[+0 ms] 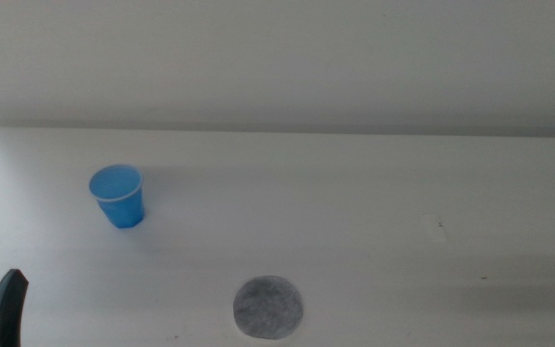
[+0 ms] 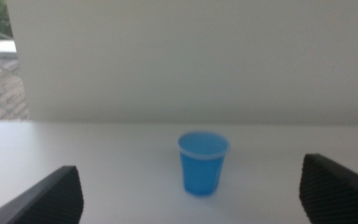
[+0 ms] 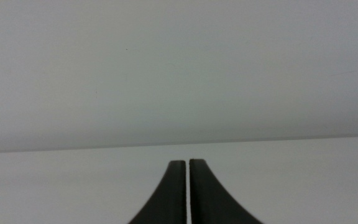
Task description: Place an empty cup on a cup mat.
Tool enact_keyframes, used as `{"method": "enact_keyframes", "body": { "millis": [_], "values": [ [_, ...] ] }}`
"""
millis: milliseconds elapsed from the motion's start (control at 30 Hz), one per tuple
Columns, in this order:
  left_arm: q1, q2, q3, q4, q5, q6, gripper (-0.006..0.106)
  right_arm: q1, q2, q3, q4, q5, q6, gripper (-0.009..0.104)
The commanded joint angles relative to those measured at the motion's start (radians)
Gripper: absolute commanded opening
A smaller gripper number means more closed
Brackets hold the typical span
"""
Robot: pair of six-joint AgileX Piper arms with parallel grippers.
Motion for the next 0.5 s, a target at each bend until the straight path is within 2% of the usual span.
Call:
{"method": "enact_keyframes", "body": {
  "millis": [0,267,467],
  "values": [
    [-0.003,0.045,-0.036,-0.003,0.039,-0.018,0.094,0.002,-0.036,0.035,-0.01,-0.006,-0.001,-0.002],
    [-0.02,0.64,-0.637,0.005,0.548,-0.023,0.094,0.002,-0.036,0.035,-0.01,-0.006,-0.001,-0.002],
    [-0.02,1.062,-1.018,0.034,0.833,-0.021,0.094,0.002,-0.036,0.035,-0.01,-0.006,-0.001,-0.002]
  ]
}}
